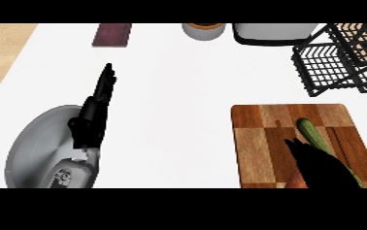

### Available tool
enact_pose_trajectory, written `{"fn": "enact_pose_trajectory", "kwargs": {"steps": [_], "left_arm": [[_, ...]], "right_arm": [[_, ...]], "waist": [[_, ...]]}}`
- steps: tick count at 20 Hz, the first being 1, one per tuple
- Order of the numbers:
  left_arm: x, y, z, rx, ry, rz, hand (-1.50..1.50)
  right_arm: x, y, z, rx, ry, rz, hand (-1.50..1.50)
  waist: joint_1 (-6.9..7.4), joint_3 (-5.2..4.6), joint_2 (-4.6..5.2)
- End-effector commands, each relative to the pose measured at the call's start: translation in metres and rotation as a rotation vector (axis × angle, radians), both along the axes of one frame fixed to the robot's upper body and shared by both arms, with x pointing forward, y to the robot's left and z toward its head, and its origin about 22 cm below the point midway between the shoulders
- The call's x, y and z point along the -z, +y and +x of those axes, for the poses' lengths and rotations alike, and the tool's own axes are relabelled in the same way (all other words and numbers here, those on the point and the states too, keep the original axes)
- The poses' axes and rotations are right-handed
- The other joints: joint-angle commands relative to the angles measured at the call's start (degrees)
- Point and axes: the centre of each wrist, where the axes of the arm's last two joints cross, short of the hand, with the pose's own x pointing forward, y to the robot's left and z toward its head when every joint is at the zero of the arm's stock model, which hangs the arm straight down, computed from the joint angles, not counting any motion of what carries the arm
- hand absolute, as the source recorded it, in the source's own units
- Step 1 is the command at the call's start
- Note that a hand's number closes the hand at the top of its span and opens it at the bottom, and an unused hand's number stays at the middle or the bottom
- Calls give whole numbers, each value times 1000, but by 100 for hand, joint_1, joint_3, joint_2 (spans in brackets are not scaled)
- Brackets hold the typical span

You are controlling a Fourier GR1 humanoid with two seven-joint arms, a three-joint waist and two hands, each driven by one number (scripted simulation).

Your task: Pick the sweet potato from the cutting board and place it in the tiered basket

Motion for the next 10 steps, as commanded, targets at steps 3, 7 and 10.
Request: {"fn": "enact_pose_trajectory", "kwargs": {"steps": [3, 7, 10], "left_arm": [[-12, -3, 2, 13, -3, -3, 0], [-12, 8, -6, -4, 9, -4, 0], [-19, -11, -4, -7, 6, -2, 0]], "right_arm": [[12, 11, 13, 109, 33, -89, -150], [19, 6, 5, 120, 17, -70, -150], [33, 16, -14, 135, -24, -45, -150]], "waist": [[34, 2, 2], [18, 3, -3], [-13, 5, -11]]}}
